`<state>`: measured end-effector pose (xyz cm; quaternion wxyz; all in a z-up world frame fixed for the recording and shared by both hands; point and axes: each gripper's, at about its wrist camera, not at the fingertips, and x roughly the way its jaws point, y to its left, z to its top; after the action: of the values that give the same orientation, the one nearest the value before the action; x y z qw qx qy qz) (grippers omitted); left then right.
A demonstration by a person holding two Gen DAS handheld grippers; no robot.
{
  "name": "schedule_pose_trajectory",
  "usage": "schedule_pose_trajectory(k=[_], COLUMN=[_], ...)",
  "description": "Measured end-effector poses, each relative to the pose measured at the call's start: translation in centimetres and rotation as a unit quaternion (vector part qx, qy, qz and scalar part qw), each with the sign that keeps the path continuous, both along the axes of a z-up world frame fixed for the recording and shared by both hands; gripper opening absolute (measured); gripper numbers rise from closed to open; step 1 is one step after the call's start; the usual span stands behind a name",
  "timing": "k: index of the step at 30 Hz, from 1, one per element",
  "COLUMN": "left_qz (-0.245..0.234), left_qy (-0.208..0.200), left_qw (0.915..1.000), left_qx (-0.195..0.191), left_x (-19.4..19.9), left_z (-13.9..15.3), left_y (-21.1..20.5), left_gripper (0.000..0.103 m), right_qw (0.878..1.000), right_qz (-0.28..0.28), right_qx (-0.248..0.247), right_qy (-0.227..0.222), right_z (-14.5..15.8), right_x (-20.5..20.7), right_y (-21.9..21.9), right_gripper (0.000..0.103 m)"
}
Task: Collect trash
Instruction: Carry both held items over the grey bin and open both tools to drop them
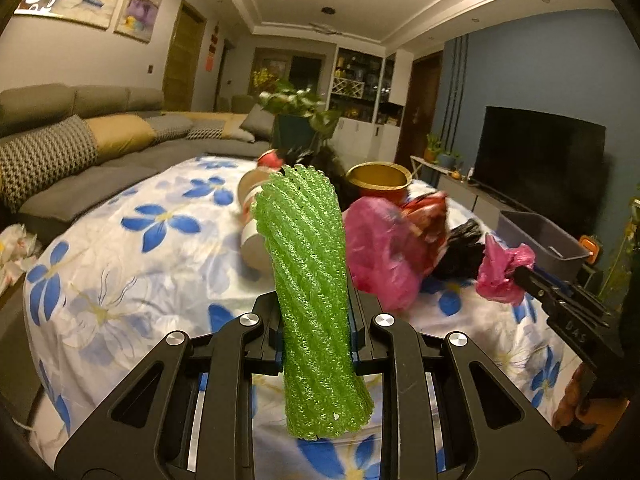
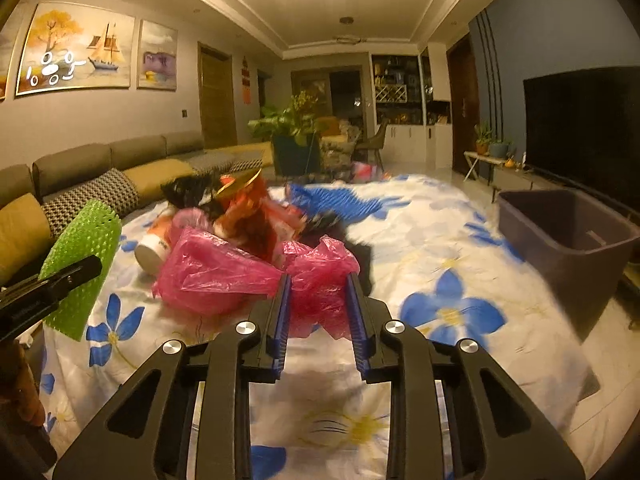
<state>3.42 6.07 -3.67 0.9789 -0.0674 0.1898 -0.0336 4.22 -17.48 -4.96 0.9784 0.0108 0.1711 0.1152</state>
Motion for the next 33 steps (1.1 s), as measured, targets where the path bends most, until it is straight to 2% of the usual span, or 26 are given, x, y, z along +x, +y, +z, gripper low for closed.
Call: schedule_pose_trajectory(k=[10, 14, 20, 26, 33], left_qz=[-0.073, -0.111, -0.177, -0.232, -0.275], left_qy=[-0.049, -0.077, -0.09, -0.095, -0.09], left_qw=[0.9958, 0.9901, 0.9798, 0.9676, 0.9569], left_qx=[0.022, 0.038, 0.024, 0.028, 0.024], left_x=[2.2, 3.9, 7.4, 11.1, 15.3], left_z=[4.9, 6.9, 9.0, 9.2, 8.3], left_y=[-6.1, -9.9, -15.8, -22.0, -28.9], left_gripper=[0.021, 0.021, 0.021, 0.021, 0.021], right_qw=[0.997, 0.993, 0.982, 0.968, 0.959], right_qz=[-0.056, -0.094, -0.166, -0.228, -0.262], right_qx=[0.002, -0.002, -0.012, -0.012, 0.011], right_qy=[-0.057, -0.07, -0.092, -0.107, -0.107], right_z=[4.4, 5.7, 7.5, 8.5, 8.6], right_x=[-0.5, 0.0, 1.5, 3.5, 5.7], right_y=[-5.2, -7.9, -12.9, -17.8, -22.2], right_gripper=[0.027, 0.027, 0.028, 0.028, 0.028])
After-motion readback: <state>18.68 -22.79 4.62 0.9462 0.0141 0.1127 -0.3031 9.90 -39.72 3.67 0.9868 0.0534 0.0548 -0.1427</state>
